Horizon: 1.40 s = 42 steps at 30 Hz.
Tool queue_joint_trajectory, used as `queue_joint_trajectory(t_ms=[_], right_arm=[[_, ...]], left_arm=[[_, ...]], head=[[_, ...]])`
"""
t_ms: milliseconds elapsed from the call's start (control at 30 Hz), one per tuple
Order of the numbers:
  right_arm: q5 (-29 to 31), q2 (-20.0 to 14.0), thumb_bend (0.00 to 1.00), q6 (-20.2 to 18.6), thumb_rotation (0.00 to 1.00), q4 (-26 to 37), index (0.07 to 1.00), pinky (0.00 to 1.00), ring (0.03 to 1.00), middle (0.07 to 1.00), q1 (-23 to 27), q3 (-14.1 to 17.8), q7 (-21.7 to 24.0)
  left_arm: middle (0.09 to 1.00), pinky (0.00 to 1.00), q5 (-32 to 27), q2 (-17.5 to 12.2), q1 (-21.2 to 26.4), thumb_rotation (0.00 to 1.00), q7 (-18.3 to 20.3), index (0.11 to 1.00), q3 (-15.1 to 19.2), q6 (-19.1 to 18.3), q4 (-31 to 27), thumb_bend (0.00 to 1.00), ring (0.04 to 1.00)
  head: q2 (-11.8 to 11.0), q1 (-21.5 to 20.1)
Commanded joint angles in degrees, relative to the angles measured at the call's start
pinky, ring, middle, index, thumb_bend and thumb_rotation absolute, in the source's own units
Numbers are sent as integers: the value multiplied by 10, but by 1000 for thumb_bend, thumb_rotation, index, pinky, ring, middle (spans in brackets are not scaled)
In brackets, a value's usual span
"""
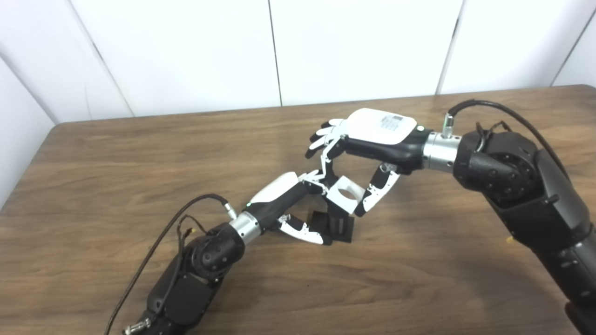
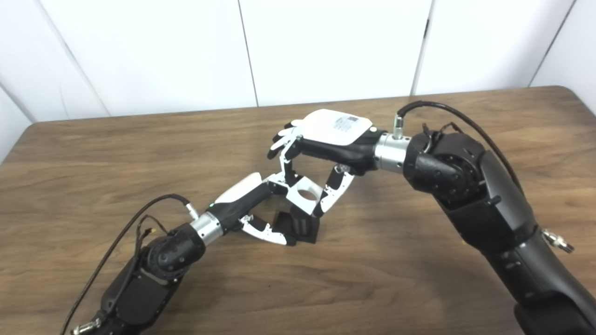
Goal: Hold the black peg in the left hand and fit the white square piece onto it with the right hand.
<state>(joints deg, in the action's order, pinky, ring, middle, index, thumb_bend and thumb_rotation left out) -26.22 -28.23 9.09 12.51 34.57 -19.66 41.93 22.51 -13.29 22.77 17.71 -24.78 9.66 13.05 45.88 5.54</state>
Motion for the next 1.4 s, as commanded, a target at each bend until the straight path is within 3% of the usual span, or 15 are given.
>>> queue_joint_trajectory(t_ms=[0, 767, 1367], right_arm=[[4, 6, 516, 10, 145, 0, 481, 966, 916, 832, 21, 5, -19], [-3, 19, 518, 38, 143, -37, 481, 943, 901, 823, -11, -25, -25], [-7, 19, 519, 46, 141, -59, 480, 939, 902, 825, -12, -32, -38]], left_arm=[[934, 1000, 25, 0, -7, 74, 12, 488, -15, -16, 7, 522, 1000], [937, 1000, 27, -5, -6, 73, 14, 488, -14, -27, -10, 522, 1000], [932, 1000, 22, -6, -10, 75, 16, 488, -16, -28, -14, 522, 1000]], head=[[1, 2], [10, 8], [14, 7]])
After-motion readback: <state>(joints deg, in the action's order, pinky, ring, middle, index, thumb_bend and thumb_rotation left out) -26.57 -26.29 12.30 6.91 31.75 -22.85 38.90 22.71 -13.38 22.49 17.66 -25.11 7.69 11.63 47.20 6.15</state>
